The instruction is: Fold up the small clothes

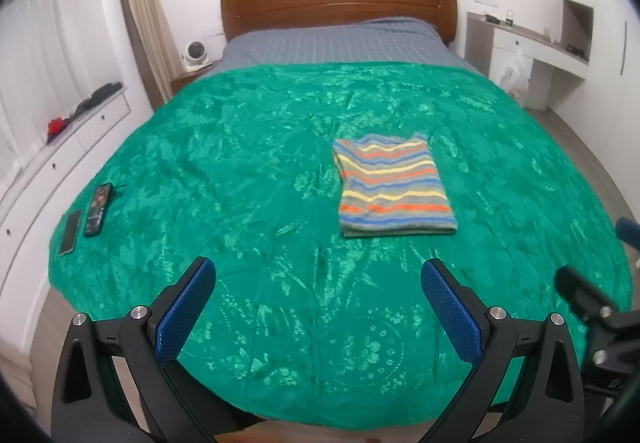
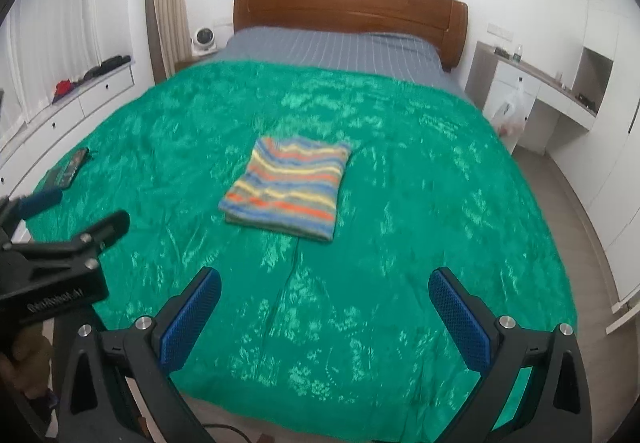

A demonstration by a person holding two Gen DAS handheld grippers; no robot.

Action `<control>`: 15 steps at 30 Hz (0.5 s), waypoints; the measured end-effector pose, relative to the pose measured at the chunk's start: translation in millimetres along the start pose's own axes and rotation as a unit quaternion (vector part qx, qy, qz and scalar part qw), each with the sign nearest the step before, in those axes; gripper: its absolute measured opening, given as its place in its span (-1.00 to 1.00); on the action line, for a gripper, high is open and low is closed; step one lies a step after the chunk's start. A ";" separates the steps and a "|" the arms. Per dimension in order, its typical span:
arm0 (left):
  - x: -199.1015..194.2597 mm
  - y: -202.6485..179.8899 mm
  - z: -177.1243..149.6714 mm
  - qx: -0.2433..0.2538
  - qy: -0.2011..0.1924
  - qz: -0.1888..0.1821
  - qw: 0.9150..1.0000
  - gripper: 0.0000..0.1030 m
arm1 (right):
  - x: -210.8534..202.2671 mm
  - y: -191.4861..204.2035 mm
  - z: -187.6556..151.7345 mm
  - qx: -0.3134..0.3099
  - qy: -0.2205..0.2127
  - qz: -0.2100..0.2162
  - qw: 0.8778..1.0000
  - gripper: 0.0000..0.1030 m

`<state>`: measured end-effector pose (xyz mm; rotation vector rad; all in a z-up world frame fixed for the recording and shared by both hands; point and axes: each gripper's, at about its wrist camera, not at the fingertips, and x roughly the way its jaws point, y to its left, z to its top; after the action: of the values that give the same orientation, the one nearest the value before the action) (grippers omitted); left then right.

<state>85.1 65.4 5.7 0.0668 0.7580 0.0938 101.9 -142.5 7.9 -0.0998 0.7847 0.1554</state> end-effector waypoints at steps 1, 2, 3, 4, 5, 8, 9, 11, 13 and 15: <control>0.1 -0.7 0.0 0.001 0.000 -0.001 1.000 0.99 | 1.3 0.7 -1.5 -0.001 0.003 -0.002 1.000 0.99; 0.4 -0.8 -0.5 0.001 0.001 -0.001 1.000 0.99 | 1.6 0.2 -2.5 -0.002 0.004 -0.003 1.000 0.99; 0.1 -0.4 -1.1 -0.002 -0.001 -0.002 1.000 0.99 | 1.7 -0.8 -3.4 -0.001 0.004 -0.005 1.000 0.99; 0.4 -1.2 -0.5 -0.003 -0.002 -0.002 1.000 0.99 | 1.6 -2.3 -3.8 0.000 0.004 -0.006 1.000 0.99; 0.7 -1.4 -0.5 -0.004 -0.002 -0.002 1.000 0.99 | 1.3 -3.0 -3.5 0.001 0.004 -0.007 1.000 0.99; 1.1 -3.8 -1.2 -0.002 -0.002 0.001 1.000 0.99 | -0.2 -5.0 -2.6 0.003 0.001 -0.010 1.000 0.99; 1.2 -5.1 -1.4 -0.001 -0.002 0.002 1.000 0.99 | -0.5 -5.7 -1.9 0.004 0.000 -0.010 1.000 0.99; 0.9 -6.9 -1.9 0.001 -0.001 0.002 1.000 0.99 | -0.8 -6.2 -1.0 0.005 0.000 -0.009 1.000 0.99; 0.1 -7.0 -2.6 0.002 -0.002 0.003 1.000 0.99 | -0.8 -6.3 -0.3 0.006 0.000 -0.008 1.000 0.99; 0.4 -7.0 -2.3 0.002 -0.002 0.002 1.000 0.99 | -1.6 -5.8 0.0 0.006 -0.001 -0.006 1.000 0.99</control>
<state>84.2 58.5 3.2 0.0726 0.7540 0.0961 101.9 -148.4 9.2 -0.0929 0.7832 0.1397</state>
